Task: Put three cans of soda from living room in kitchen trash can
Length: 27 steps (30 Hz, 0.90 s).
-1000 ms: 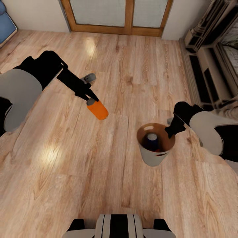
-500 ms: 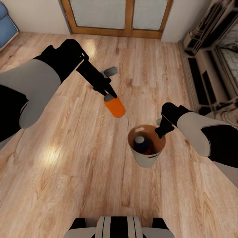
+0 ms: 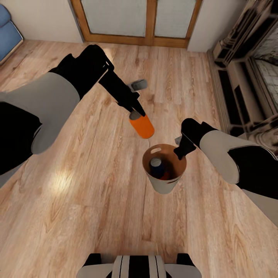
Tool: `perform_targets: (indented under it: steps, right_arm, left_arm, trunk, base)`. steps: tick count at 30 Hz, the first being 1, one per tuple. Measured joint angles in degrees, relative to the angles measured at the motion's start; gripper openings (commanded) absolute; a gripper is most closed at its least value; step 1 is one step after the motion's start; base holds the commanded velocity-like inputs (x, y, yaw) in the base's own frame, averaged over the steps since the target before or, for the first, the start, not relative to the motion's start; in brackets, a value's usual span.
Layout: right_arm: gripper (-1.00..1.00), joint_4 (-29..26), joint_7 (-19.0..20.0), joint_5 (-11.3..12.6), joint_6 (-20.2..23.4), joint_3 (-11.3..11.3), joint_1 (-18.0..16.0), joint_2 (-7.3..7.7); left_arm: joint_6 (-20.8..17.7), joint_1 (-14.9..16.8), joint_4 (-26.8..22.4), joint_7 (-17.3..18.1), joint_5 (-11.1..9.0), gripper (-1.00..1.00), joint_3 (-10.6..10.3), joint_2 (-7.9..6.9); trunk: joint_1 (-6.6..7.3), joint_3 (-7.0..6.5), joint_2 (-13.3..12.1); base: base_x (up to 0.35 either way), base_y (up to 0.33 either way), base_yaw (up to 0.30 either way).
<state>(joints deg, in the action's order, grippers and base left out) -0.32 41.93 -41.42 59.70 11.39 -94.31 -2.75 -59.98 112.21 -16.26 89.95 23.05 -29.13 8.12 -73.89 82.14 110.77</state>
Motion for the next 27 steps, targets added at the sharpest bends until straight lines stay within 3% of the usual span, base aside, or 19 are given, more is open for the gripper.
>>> perform_targets:
  steps: [5,8,11,13,20,27]
  right_arm:
    - [-1.0,-0.06,0.04,-0.45,-0.15,0.55,-0.05,-0.35]
    - [-1.0,-0.54,0.11,-0.23,-0.1,0.19,-0.07,-0.87]
    - [-1.0,-1.95,0.15,-0.18,-0.12,-0.03,-0.09,-1.61]
    - [-1.0,-2.17,0.18,0.06,0.01,-0.12,-0.08,-1.96]
    - [-1.0,-2.4,0.2,-0.28,-0.11,0.2,-0.06,-3.71]
    - [-1.0,-2.4,0.19,-0.29,-0.11,0.11,-0.04,-3.93]
  left_arm:
    - [-0.01,-2.17,-0.39,0.0,0.06,-1.0,-0.12,0.78]
    - [-0.01,-5.38,-2.24,0.0,0.09,-1.0,-0.31,0.96]
    - [-0.01,-10.63,-6.27,-0.01,0.12,-1.0,-0.8,1.03]
    - [-0.01,-11.69,-6.98,0.0,0.13,-1.0,-0.94,1.07]
    - [-0.01,-13.38,-9.21,0.0,0.06,-1.0,-1.08,1.11]
    - [-0.02,-13.99,-10.53,0.0,0.08,-1.0,-1.11,1.03]
  trunk:
    - [1.1,-0.9,-2.01]
    - [1.76,-1.44,-3.21]
    - [2.41,-1.97,-4.41]
    - [2.86,-2.33,-5.21]
    - [3.96,-3.23,-7.23]
    - [3.96,-3.24,-7.23]
  base:
    - [0.0,0.0,0.0]
    - [0.0,0.0,0.0]
    - [0.0,0.0,0.0]
    - [0.0,0.0,0.0]
    - [0.0,0.0,0.0]
    - [0.0,0.0,0.0]
